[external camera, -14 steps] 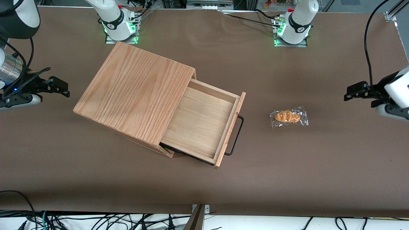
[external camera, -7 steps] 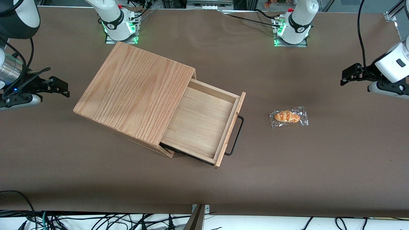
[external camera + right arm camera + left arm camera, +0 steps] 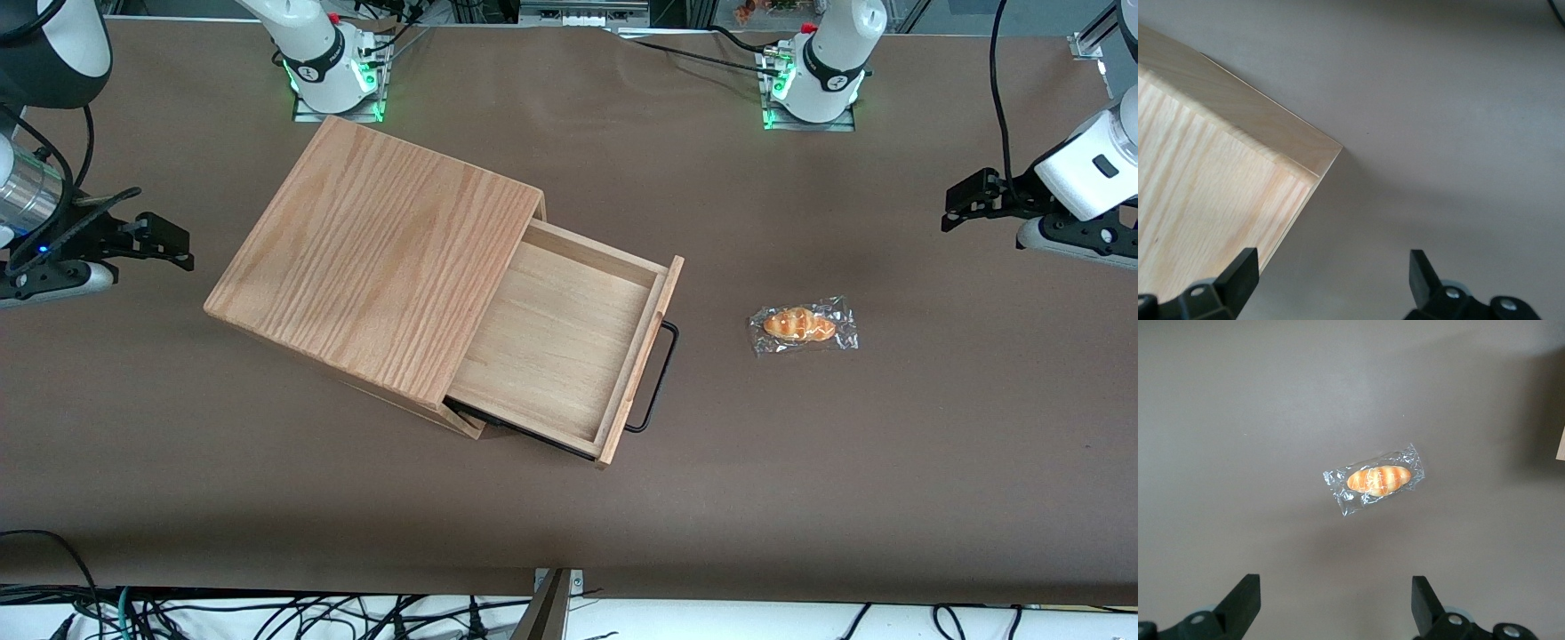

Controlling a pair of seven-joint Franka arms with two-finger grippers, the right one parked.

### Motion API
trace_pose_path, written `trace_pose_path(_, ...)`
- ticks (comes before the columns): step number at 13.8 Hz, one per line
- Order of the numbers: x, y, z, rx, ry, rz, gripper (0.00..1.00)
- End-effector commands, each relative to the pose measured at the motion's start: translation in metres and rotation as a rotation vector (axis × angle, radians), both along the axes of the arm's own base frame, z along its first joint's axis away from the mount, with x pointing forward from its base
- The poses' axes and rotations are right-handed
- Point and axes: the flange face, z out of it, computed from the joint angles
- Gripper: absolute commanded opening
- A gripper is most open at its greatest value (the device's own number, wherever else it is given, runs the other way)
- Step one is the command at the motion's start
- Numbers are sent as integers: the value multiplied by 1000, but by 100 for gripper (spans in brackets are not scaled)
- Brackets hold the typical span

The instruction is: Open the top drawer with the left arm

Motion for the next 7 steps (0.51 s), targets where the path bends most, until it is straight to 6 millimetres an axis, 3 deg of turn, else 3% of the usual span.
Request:
trace_pose_path(1, -4, 7, 2, 46, -17, -39, 100)
trace_pose_path(7, -3, 6, 1, 50, -17, -41, 100)
